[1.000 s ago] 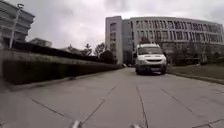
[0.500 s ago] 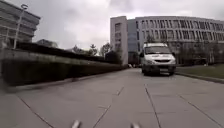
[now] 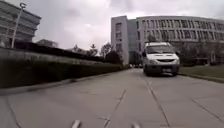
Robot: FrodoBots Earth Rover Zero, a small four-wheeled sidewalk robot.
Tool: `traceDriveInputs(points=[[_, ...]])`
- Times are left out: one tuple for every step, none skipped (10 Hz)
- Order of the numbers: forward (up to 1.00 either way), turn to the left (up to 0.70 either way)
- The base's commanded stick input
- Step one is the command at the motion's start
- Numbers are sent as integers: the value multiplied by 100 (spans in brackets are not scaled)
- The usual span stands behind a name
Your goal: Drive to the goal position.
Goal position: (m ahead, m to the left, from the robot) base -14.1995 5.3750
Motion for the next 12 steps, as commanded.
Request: traceDriveInputs(points=[[70, 0], [70, 0], [70, 0], [70, 0], [70, 0], [70, 0], [70, 0], [70, -1], [70, -6], [70, -25], [70, -28], [70, -25]])
